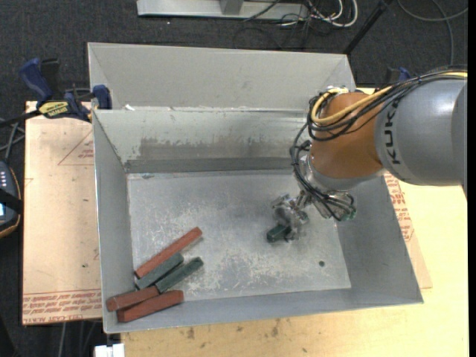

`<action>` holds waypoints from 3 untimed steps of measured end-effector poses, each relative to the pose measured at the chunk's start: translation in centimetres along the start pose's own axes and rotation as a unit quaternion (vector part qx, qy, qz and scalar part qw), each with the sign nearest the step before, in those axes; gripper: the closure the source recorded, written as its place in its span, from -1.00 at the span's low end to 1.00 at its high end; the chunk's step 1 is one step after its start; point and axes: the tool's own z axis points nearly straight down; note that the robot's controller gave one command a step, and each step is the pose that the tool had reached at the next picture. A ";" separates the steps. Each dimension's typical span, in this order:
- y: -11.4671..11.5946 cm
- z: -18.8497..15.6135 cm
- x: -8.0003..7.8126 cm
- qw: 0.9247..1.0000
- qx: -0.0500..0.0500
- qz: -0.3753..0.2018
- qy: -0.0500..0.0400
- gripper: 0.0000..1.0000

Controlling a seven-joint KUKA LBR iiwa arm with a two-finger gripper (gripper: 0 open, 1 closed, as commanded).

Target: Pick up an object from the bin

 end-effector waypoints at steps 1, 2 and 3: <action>0.0 0.0 0.0 1.000 0.000 0.000 0.000 1.00; -1.0 -11.8 -0.2 1.000 0.001 0.016 -0.001 1.00; -1.0 -11.8 -0.2 1.000 0.001 0.015 -0.001 1.00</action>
Offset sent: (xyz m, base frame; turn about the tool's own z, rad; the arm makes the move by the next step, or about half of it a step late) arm 0.0049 -0.0097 0.1177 0.0314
